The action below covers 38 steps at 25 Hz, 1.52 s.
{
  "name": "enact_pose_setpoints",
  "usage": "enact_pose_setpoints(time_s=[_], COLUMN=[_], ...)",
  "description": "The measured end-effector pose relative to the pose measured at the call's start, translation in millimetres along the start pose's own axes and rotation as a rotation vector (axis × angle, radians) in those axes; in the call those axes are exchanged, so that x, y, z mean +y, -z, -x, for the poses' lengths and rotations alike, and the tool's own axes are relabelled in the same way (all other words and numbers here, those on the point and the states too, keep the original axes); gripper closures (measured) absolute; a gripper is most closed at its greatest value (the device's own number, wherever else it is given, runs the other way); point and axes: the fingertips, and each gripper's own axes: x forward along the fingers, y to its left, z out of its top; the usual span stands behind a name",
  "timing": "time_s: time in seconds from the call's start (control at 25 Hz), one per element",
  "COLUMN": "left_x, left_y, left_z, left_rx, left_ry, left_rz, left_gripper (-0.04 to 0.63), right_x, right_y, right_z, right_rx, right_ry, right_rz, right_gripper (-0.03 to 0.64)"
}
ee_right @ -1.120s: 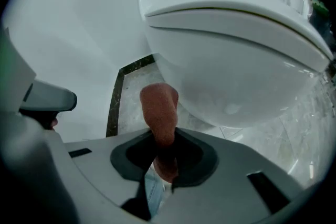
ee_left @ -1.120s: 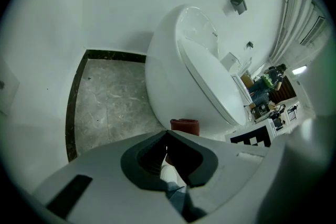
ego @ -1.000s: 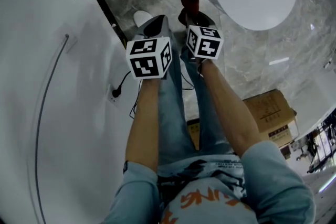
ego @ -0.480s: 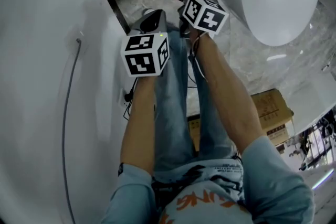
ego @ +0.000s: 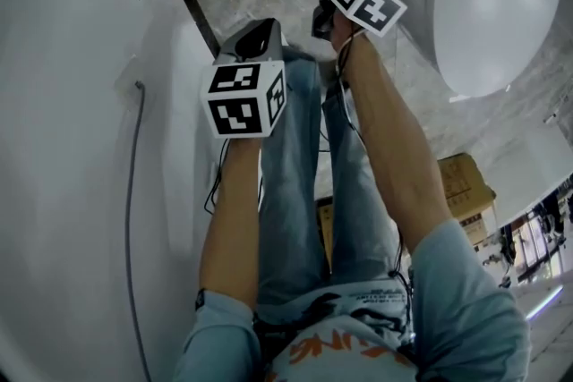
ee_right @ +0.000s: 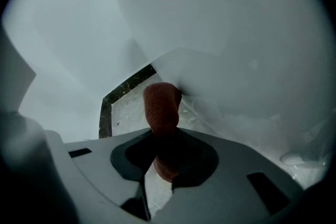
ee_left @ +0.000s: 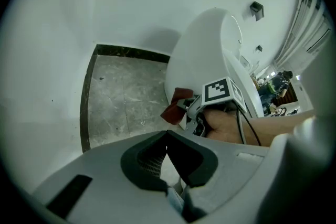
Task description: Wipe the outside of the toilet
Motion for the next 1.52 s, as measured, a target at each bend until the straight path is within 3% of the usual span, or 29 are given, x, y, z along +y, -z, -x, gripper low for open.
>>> enact_pose_setpoints(time_s=[0.52,1.52], left_x=[-8.9,-69.4], left_y=[-0.5,33.1], left_z=[-4.3,5.1], left_rx=[0.015,0.019], left_ry=[0.015,0.008], left_rz=[-0.038,-0.086], left_gripper=[0.601,0.601], right_x=[-23.3,-122.9], right_y=[4.2,63.2], right_z=[2.4,78.3], right_rx=[-0.006,0.085], right_ry=[0.051,0.134], right_rz=[-0.101,-0.135], right_gripper=[0.541,0.540])
